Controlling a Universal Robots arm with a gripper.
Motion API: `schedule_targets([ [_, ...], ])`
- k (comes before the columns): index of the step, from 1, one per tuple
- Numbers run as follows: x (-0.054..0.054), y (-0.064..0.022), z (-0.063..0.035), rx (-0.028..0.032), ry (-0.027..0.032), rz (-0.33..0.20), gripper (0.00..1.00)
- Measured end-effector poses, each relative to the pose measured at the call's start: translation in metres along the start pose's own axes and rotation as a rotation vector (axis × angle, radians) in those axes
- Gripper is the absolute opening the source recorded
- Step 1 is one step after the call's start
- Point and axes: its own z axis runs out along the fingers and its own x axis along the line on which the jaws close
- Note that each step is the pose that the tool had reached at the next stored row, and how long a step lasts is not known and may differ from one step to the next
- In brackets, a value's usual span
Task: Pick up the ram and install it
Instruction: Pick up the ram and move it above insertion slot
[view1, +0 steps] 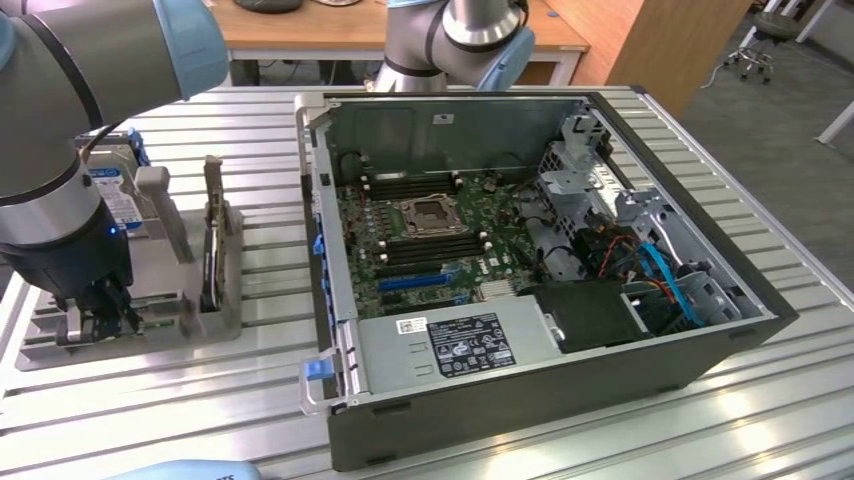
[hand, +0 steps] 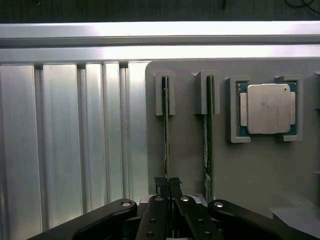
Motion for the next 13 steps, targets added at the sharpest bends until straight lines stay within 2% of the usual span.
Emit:
schedule_targets([
  [13,-0.0001,0.0002,-0.0082,-0.0002,0.0001,0.000,0.12],
])
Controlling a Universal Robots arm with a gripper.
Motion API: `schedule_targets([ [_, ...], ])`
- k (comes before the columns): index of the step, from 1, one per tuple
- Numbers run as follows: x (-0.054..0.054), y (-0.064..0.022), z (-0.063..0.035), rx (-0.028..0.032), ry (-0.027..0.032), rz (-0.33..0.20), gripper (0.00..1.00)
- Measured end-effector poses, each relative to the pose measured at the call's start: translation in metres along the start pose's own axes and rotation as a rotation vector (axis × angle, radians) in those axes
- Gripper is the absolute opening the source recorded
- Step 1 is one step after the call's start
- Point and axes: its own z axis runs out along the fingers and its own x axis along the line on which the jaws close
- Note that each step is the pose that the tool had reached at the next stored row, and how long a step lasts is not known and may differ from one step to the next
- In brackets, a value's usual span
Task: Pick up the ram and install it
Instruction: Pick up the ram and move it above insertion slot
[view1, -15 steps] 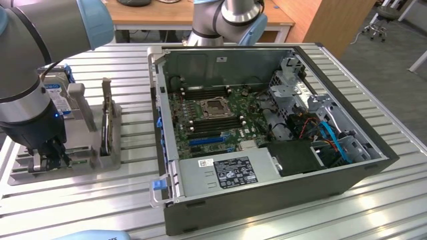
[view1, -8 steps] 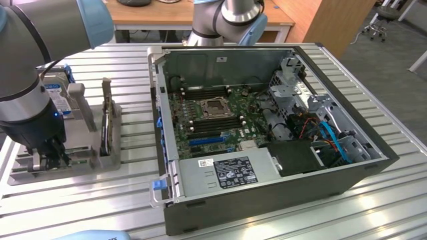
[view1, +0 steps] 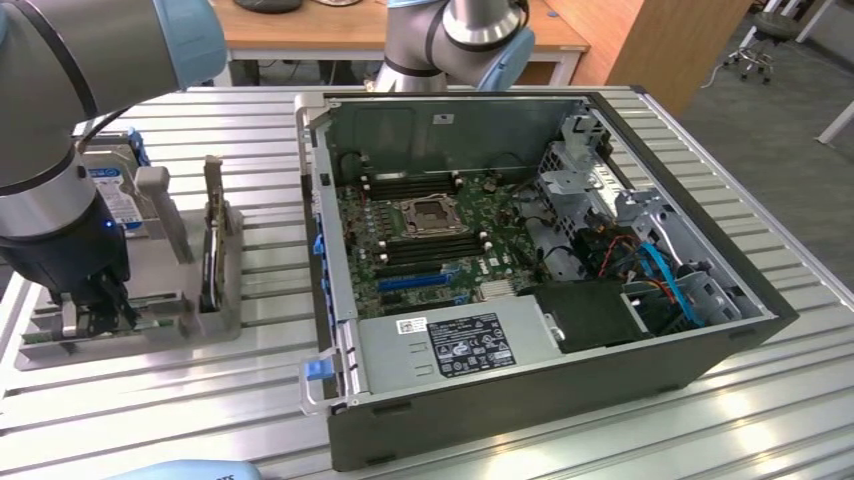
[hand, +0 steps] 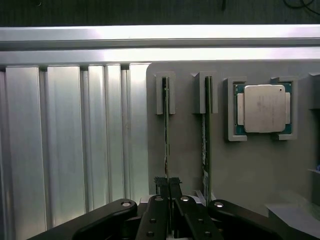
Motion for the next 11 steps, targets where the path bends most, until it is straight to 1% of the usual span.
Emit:
schedule_targets([
  [5,0.000,0.0001,-0.0056,0.0000,-0.0001,0.000,0.12],
  [11,0.000,0.0003,-0.0148,0.0001,-0.0001,0.000,0.12],
])
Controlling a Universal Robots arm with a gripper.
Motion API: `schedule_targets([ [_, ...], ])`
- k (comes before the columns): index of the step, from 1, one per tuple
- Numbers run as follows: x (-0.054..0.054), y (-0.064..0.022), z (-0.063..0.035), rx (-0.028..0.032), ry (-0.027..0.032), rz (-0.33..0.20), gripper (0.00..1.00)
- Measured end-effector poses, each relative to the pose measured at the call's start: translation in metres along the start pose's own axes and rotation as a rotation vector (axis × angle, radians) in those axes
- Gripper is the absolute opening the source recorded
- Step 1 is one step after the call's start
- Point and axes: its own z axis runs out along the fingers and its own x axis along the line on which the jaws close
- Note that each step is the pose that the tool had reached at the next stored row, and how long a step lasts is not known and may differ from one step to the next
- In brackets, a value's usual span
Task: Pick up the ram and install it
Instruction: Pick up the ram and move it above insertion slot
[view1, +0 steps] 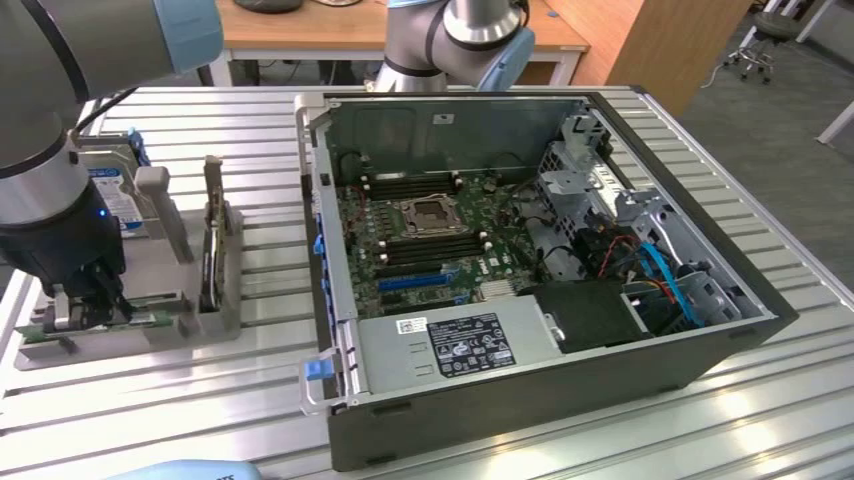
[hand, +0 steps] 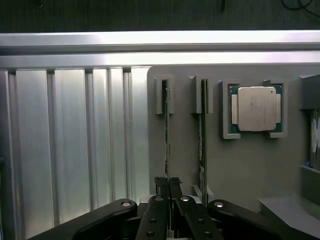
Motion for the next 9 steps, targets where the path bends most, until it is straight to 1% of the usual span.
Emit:
schedule_targets([
  [9,0.000,0.0004,-0.0166,0.0000,0.0000,0.000,0.12],
])
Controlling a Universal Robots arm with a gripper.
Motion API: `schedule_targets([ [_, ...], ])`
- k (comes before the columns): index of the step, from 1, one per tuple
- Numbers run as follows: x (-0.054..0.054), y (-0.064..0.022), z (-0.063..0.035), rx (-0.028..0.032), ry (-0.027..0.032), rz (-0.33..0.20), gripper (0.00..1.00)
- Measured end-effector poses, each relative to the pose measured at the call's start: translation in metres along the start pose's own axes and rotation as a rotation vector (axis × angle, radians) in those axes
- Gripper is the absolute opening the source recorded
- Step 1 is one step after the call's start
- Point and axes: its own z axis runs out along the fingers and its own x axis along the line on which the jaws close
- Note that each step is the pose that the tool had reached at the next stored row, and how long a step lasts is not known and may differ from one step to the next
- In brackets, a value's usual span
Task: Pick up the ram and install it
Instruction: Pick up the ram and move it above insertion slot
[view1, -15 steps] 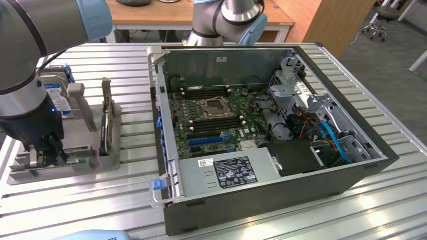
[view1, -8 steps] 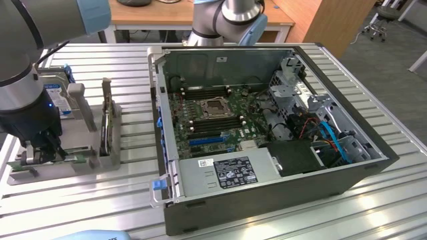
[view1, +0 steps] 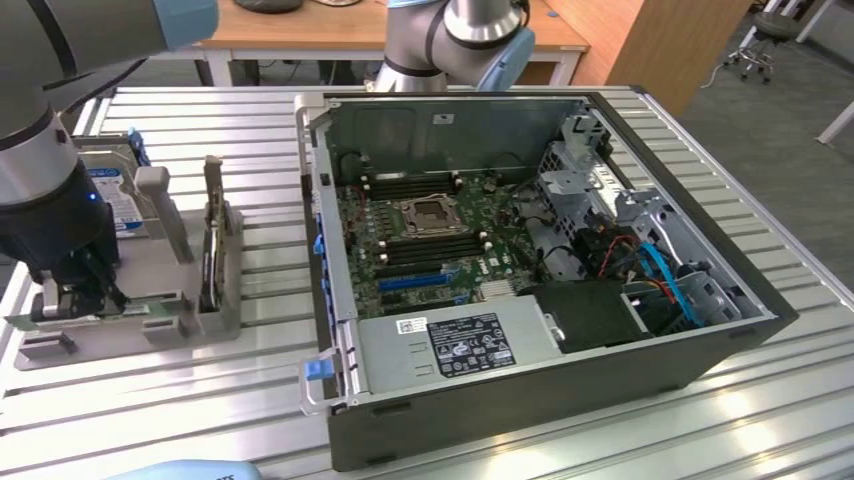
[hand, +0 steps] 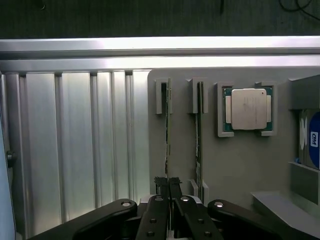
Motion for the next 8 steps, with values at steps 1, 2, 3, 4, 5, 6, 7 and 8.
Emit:
schedule_targets([
  [1,0.000,0.0001,-0.0021,0.0000,0.0000,0.000,0.12],
  [2,0.000,0.0001,-0.0042,0.0000,0.0000,0.000,0.12],
  [3,0.000,0.0001,-0.0066,0.0000,0.0000,0.000,0.12],
  [4,0.000,0.0002,-0.0089,0.0000,0.0000,0.000,0.12],
  [5,0.000,0.0003,-0.0111,0.0000,0.0000,0.000,0.12],
  [6,0.000,0.0003,-0.0135,0.0000,0.0000,0.000,0.12],
  [7,0.000,0.0004,-0.0158,0.0000,0.0000,0.000,0.12],
  [8,0.000,0.0004,-0.0181,0.0000,0.0000,0.000,0.12],
])
